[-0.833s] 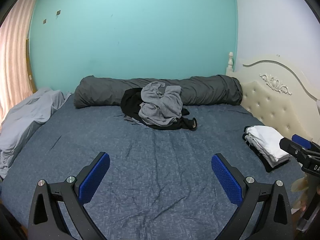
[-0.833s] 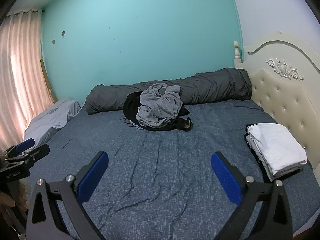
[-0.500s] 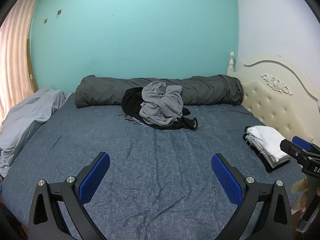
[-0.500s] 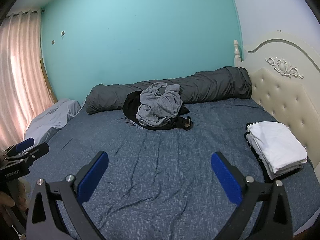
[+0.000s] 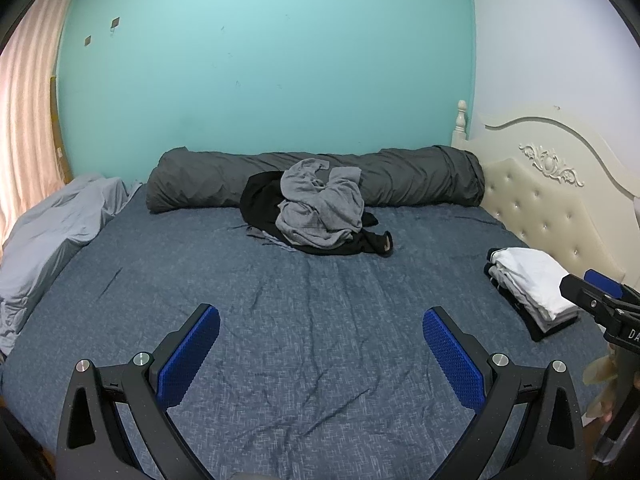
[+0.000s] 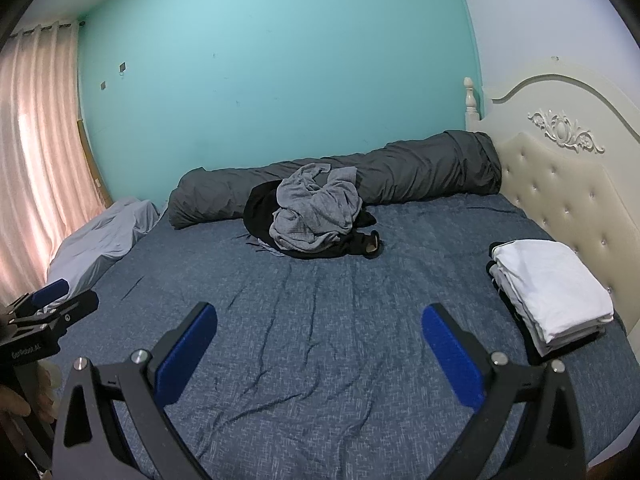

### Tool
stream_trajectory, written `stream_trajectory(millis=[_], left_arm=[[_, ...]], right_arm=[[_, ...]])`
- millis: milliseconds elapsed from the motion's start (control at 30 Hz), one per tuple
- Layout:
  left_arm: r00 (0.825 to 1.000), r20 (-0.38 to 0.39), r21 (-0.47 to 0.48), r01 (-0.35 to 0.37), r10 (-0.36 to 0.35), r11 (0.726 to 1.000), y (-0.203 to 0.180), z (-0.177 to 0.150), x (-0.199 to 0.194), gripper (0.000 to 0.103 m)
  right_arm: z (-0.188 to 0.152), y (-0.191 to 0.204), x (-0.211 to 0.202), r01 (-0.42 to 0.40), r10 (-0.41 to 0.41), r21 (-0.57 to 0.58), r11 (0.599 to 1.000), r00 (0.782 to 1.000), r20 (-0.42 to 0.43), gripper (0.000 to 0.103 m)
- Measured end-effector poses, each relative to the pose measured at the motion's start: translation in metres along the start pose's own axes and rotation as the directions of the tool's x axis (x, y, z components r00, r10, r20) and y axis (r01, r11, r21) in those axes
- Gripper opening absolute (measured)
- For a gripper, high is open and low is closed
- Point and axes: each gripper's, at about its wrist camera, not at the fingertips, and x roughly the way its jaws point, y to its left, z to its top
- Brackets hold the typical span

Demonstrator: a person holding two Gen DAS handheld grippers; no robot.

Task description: Fold clothes

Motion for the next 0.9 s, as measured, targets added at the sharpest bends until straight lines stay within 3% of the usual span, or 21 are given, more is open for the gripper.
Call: stream_trajectory(millis=[900], left_arm=[[1.000, -0.003, 0.006, 0.000, 0.000, 1.000, -0.0015, 0.0036, -0.0022, 0.103]], right_arm=[[-0.0013, -0.0035, 0.0025, 0.006, -0.006, 0.007, 1.000, 1.000, -0.008, 0.103]])
